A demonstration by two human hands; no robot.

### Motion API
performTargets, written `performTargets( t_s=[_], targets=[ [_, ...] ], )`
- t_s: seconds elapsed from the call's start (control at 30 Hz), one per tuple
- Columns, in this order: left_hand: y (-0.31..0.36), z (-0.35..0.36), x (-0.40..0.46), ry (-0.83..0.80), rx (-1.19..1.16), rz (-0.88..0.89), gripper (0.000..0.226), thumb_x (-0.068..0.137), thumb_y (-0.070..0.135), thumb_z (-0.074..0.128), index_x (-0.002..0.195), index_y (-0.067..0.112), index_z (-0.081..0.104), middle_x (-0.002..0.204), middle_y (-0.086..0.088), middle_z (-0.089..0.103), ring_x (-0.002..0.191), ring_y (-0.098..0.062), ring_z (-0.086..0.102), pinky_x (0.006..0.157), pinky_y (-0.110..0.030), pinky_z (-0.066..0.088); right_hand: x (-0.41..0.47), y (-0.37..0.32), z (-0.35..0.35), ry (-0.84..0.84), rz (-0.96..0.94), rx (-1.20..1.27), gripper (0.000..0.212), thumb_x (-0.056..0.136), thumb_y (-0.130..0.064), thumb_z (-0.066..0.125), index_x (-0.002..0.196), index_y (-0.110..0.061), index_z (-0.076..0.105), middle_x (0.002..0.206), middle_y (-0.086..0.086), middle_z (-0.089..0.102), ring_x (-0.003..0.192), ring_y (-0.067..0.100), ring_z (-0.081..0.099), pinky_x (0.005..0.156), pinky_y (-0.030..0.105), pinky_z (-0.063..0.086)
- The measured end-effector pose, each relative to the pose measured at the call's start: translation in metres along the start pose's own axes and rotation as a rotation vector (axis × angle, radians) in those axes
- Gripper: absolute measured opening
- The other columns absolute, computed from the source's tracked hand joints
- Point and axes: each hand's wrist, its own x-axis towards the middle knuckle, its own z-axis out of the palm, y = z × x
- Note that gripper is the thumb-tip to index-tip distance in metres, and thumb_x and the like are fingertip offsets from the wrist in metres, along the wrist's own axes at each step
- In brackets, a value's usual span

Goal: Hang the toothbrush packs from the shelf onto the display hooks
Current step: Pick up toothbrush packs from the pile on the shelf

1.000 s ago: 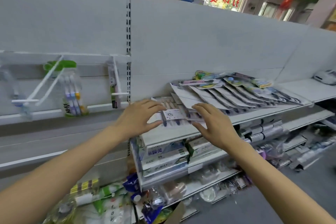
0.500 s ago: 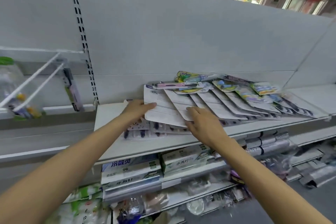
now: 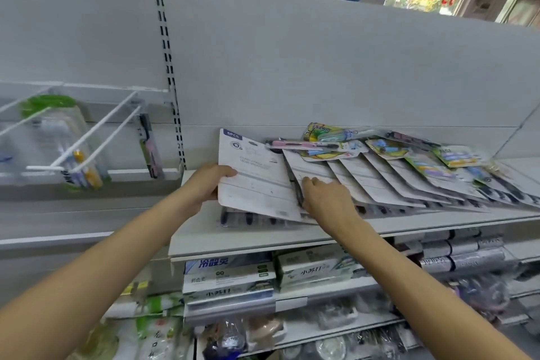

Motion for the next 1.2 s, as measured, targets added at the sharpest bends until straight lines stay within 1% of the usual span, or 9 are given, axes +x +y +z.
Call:
performTargets(
  t_s=[0.07,0.13,0.23,0.37,0.47,0.67,0.77,1.03,1.2],
  targets=[
    [-0.003,-0.019,-0.006,0.038,-0.008,-0.007,0.029,0.095,0.014,0.057,0.122,0.006,0.062,0.110,-0.009,0.072,0.097,-0.027,0.070,0.068,-0.030,0.054,0.002,-0.008,0.003,0.059,0.003,-0.015,0.049,0.038,-0.005,0.092,0.080,0.000,0.067,0.052,0.008,0.058,0.031,0.025,0.052,0.052,0.019,-0.006],
    [-0.006,-0.036,-0.012,0.059,-0.026,-0.012,0.031,0.095,0.014,0.057,0.125,0.005,0.061,0.115,-0.012,0.071,0.101,-0.030,0.069,0.067,-0.030,0.053,0.004,-0.011,0.004,0.160,0.003,0.052,0.051,0.025,0.006,0.088,0.070,-0.001,0.064,0.043,0.007,0.051,0.023,0.024,0.043,0.055,0.016,-0.008],
    [-0.011,-0.057,-0.021,0.082,-0.038,-0.009,0.031,0.096,0.015,0.057,0.125,0.007,0.060,0.114,-0.011,0.071,0.093,-0.025,0.070,0.060,-0.026,0.052,-0.002,-0.018,-0.015,0.254,0.088,0.116,0.046,0.032,0.008,0.082,0.067,-0.004,0.056,0.039,0.006,0.047,0.023,0.028,0.032,0.053,0.014,-0.005],
    [-0.014,-0.072,-0.030,0.076,-0.052,0.006,0.031,0.096,0.015,0.056,0.125,0.005,0.061,0.109,-0.008,0.072,0.089,-0.024,0.071,0.061,-0.027,0.053,-0.002,-0.015,-0.041,0.287,0.210,0.248,0.017,0.079,-0.004,0.055,0.095,-0.010,0.055,0.064,0.015,0.060,0.055,0.037,0.050,0.044,0.029,0.013],
    [-0.014,-0.079,-0.034,0.082,-0.054,0.019,0.030,0.096,0.014,0.056,0.123,0.003,0.062,0.111,-0.011,0.072,0.087,-0.025,0.071,0.060,-0.027,0.053,-0.006,-0.014,-0.060,0.402,0.176,0.545,0.009,0.078,-0.007,0.034,0.079,-0.015,0.039,0.054,0.006,0.039,0.054,0.027,0.031,0.049,0.032,0.015],
    [-0.017,-0.091,-0.043,0.084,-0.061,0.037,0.030,0.097,0.012,0.055,0.124,0.003,0.060,0.113,-0.013,0.070,0.087,-0.024,0.070,0.059,-0.027,0.053,-0.011,-0.026,-0.085,0.487,0.208,1.043,0.016,0.096,-0.021,0.053,0.084,-0.011,0.057,0.077,0.027,0.060,0.061,0.033,0.051,0.053,0.036,0.044],
    [-0.023,-0.094,-0.046,0.081,-0.036,0.052,0.030,0.096,0.011,0.056,0.125,0.002,0.059,0.114,-0.013,0.069,0.085,-0.020,0.069,0.056,-0.023,0.051,-0.020,-0.038,-0.090,0.471,0.270,1.355,0.016,0.094,-0.027,0.056,0.087,-0.015,0.065,0.086,0.027,0.067,0.082,0.050,0.064,0.064,0.063,0.056],
    [-0.054,-0.105,-0.056,0.035,-0.042,0.034,0.032,0.098,0.009,0.054,0.128,0.001,0.057,0.123,-0.017,0.066,0.105,-0.032,0.066,0.078,-0.032,0.055,-0.052,-0.076,-0.058,0.318,0.459,1.685,0.035,0.097,-0.007,0.056,0.130,-0.020,0.055,0.109,0.001,0.069,0.083,0.013,0.071,0.062,0.030,0.060],
    [-0.073,-0.130,-0.070,-0.002,-0.005,0.077,0.030,0.099,0.011,0.053,0.129,0.006,0.056,0.123,-0.011,0.066,0.101,-0.024,0.067,0.078,-0.030,0.054,-0.071,-0.100,-0.048,0.096,0.645,1.730,0.049,0.085,0.005,0.055,0.127,-0.019,0.051,0.116,0.007,0.064,0.091,0.025,0.062,0.067,0.040,0.055]
  ],
)
